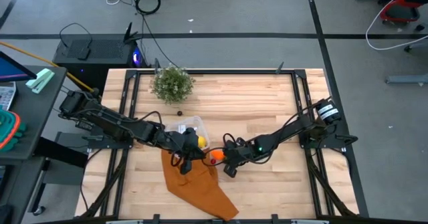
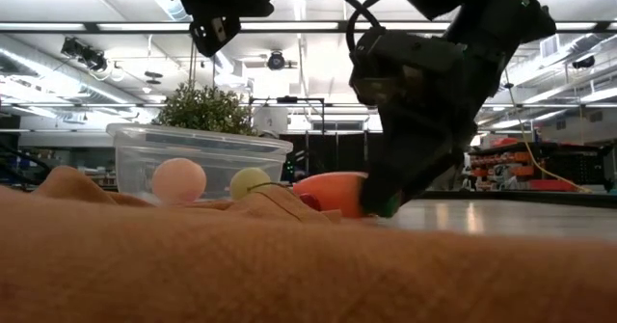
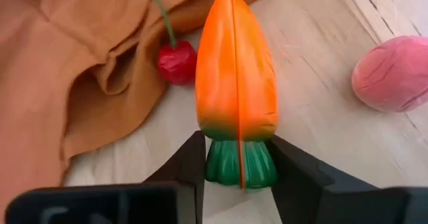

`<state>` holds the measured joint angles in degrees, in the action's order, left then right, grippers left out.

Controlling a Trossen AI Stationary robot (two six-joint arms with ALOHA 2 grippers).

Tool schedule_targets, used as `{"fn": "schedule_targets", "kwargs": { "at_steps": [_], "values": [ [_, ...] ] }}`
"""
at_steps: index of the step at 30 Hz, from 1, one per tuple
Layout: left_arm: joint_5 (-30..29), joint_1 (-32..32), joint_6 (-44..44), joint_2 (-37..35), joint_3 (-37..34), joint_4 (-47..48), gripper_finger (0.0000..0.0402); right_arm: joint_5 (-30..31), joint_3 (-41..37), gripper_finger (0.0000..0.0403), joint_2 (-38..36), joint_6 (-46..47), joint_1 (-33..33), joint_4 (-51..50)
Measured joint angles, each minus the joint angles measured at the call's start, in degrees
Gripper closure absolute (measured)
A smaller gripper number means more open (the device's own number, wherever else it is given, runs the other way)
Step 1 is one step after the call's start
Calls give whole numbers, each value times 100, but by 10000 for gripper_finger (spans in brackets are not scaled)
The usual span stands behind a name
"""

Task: Pick and placing Produce into tupperware
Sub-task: Put the orange carrot into the bin

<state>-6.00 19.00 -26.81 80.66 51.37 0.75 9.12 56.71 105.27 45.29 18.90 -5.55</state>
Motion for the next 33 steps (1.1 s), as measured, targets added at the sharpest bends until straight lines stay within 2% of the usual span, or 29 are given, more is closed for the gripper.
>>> {"fn": "schedule_targets", "kwargs": {
  "at_steps": [4,9,17,24,33],
  "values": [
    [0,0,-2,2,0,-13,354,-32,-2,299,-289,-35,0,-410],
    [0,0,-2,-35,-1,-3,360,-26,-2,308,-868,-251,-2,-999],
    [-119,0,94,-551,-3,12,361,35,-2,306,-1709,-440,-3,-1950],
    [-435,-4,245,-1044,-4,209,372,90,-2,306,-1994,-657,-206,-2241],
    [-535,262,-124,-675,-4,304,366,83,-2,306,-2069,-1117,-701,-2253]
  ]
}}
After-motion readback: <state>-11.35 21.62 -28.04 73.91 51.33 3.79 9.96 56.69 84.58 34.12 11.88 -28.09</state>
